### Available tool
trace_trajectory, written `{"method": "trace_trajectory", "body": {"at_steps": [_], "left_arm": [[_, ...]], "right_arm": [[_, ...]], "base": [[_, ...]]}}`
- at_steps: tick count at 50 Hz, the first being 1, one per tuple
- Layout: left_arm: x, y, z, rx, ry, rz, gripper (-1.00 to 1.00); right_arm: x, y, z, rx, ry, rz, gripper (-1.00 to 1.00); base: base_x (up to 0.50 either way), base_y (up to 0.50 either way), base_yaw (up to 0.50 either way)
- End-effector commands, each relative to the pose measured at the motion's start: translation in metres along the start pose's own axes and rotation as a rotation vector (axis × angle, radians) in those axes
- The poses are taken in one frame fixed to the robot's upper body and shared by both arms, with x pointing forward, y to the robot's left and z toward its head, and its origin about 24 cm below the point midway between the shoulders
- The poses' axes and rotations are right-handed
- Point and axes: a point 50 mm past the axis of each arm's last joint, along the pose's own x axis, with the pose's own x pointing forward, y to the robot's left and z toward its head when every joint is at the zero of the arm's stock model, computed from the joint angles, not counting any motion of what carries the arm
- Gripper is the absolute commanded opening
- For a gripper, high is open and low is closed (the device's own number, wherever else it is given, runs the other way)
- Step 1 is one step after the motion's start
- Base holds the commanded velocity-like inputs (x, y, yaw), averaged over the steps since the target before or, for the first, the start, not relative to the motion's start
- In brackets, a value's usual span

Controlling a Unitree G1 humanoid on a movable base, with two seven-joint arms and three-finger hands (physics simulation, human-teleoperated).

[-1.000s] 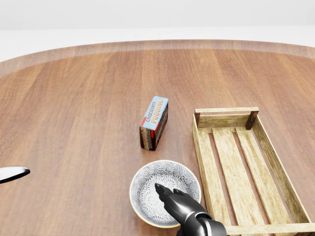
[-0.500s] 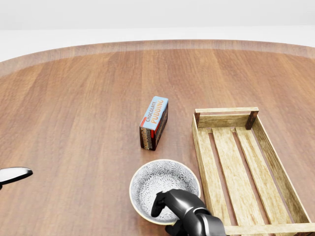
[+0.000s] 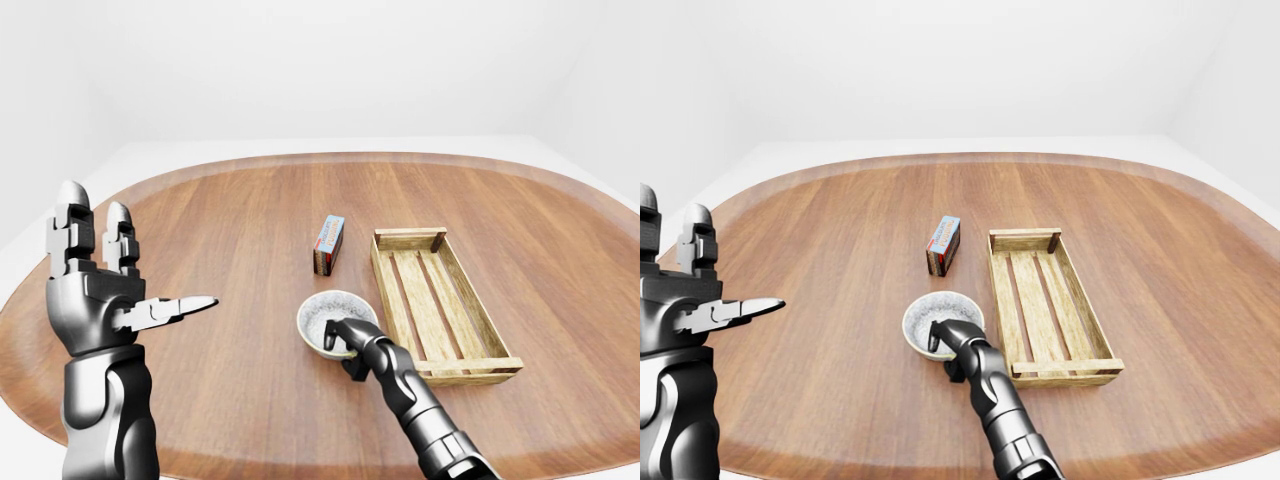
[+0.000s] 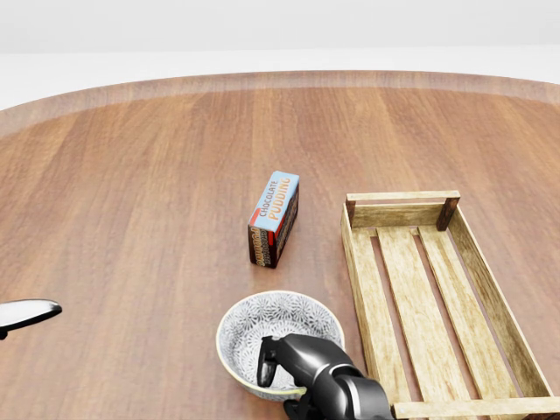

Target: Pick up the bowl on the left and put it in the tray.

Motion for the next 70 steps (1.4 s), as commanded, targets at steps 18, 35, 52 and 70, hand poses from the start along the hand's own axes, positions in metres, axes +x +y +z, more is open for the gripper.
{"method": "trace_trajectory", "body": {"at_steps": [18,35,52,70], "left_arm": [[-0.001,-0.001,0.001,0.001,-0.005,0.0,1.0],[-0.001,-0.001,0.001,0.001,-0.003,-0.001,1.0],[-0.001,-0.002,-0.001,0.003,0.005,-0.001,1.0],[-0.002,-0.003,0.002,0.003,-0.006,-0.003,1.0]], "right_arm": [[-0.023,-0.056,0.07,-0.273,-0.116,-0.005,-1.0],[-0.061,-0.122,0.094,-0.374,-0.121,-0.333,-1.0],[-0.104,-0.186,0.076,-0.352,-0.096,-0.588,-1.0],[-0.117,-0.2,0.04,-0.296,-0.091,-0.593,-1.0]], "base": [[0.0,0.0,0.0],[0.0,0.0,0.0],[0.0,0.0,0.0],[0.0,0.0,0.0]]}}
